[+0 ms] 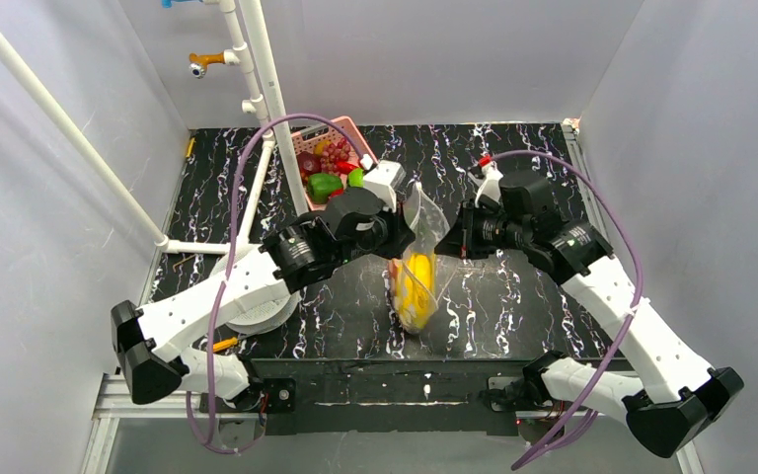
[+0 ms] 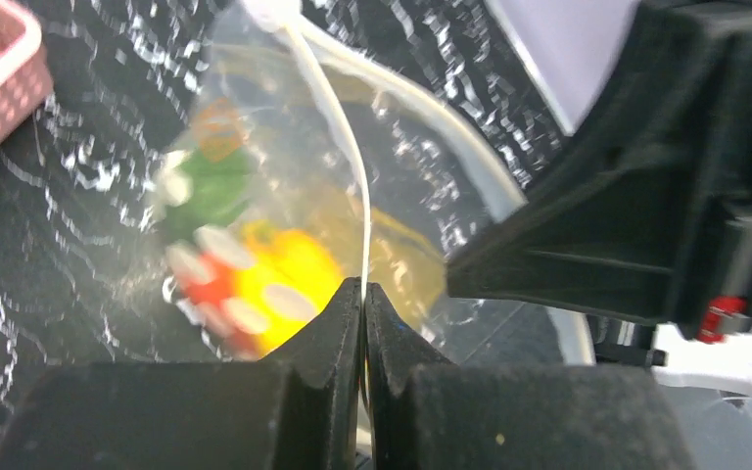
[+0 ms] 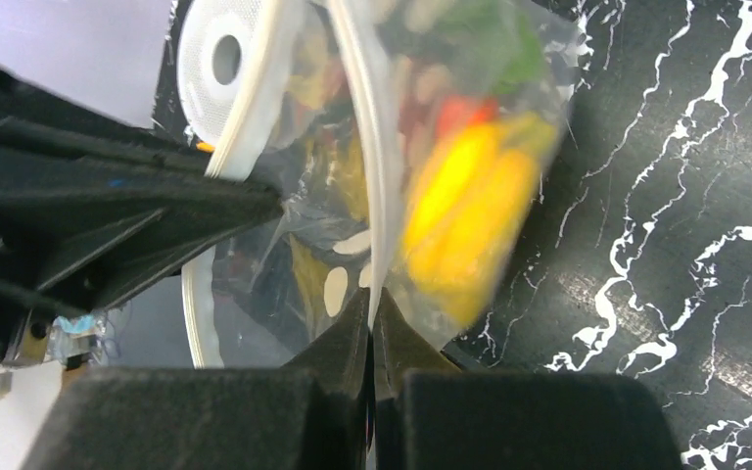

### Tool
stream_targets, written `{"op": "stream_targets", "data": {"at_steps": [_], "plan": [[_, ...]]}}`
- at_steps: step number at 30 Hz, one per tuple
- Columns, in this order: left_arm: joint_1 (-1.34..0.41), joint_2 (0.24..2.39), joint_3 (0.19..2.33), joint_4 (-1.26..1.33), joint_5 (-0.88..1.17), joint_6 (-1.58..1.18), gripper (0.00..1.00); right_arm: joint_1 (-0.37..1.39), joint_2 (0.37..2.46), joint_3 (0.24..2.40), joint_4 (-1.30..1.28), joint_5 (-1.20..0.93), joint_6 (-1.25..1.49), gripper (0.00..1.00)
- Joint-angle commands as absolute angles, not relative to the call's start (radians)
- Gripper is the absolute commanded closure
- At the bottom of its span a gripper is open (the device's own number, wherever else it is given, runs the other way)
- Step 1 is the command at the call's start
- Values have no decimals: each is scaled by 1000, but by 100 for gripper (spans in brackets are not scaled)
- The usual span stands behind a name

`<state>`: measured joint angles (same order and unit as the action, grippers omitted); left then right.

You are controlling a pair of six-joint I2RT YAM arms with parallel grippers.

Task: Place the food in the zip-top bag and seal the zipper
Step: Adjust the zipper food storage bag at the center of the board.

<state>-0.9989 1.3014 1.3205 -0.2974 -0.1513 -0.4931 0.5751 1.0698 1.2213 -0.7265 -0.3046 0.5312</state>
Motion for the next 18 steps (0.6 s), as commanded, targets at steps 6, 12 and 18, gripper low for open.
{"op": "stream_targets", "data": {"at_steps": [6,12,18], "plan": [[-948,1361,1324,-398,-83,-549,100,571,1108,1148,-675,-254,501,99],[-949,1306,1345,-287,-24,-549,100,571,1031,1229,-716,-186,470,99],[-944,1347,1340,-362,-92,-581,100,571,982,1137,-696,-81,512,99]]}}
